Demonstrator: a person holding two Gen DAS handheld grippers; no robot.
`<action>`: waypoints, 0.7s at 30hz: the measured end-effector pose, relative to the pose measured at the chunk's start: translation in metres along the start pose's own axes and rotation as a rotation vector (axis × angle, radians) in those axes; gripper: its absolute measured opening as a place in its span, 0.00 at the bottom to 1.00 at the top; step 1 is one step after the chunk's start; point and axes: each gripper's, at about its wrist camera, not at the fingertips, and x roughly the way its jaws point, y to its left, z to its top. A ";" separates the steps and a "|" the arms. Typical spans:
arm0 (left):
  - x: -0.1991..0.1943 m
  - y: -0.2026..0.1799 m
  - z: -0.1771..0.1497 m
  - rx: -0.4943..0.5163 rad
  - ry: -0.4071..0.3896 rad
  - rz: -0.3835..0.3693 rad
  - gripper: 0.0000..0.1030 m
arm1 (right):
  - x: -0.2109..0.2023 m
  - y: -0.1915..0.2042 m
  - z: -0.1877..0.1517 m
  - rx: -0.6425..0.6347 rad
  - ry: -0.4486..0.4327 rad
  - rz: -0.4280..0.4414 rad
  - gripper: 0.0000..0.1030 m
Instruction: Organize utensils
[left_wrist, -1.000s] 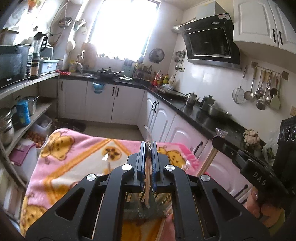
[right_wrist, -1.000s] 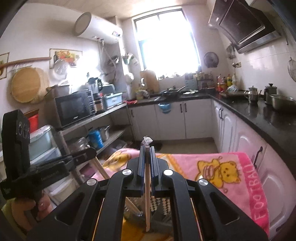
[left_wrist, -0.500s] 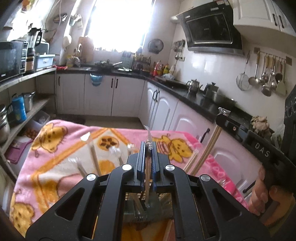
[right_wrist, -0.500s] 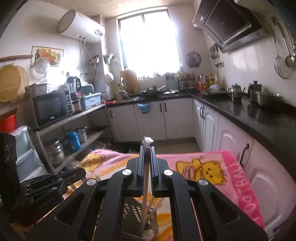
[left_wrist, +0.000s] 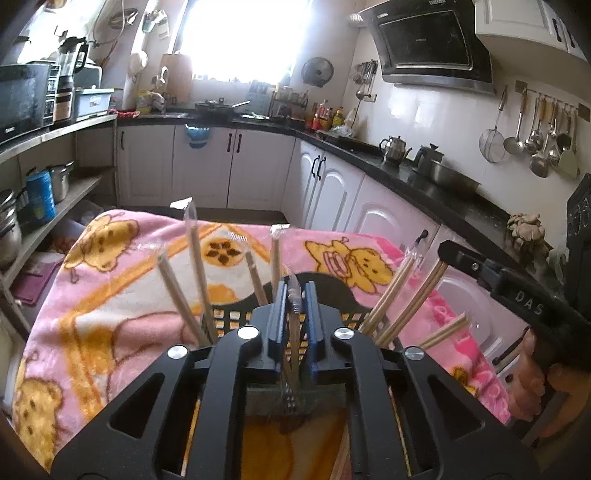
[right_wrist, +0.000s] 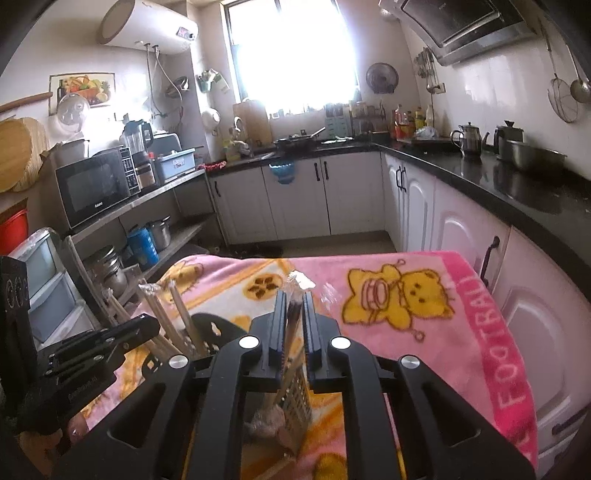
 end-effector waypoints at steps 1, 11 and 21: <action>-0.002 0.001 -0.001 -0.003 0.004 0.001 0.06 | -0.002 0.000 -0.001 0.003 0.000 -0.004 0.16; -0.031 0.002 -0.012 -0.002 0.000 -0.003 0.27 | -0.040 0.007 -0.010 -0.024 -0.015 -0.020 0.35; -0.071 0.003 -0.035 0.013 -0.001 0.017 0.54 | -0.084 0.033 -0.039 -0.096 -0.041 -0.038 0.56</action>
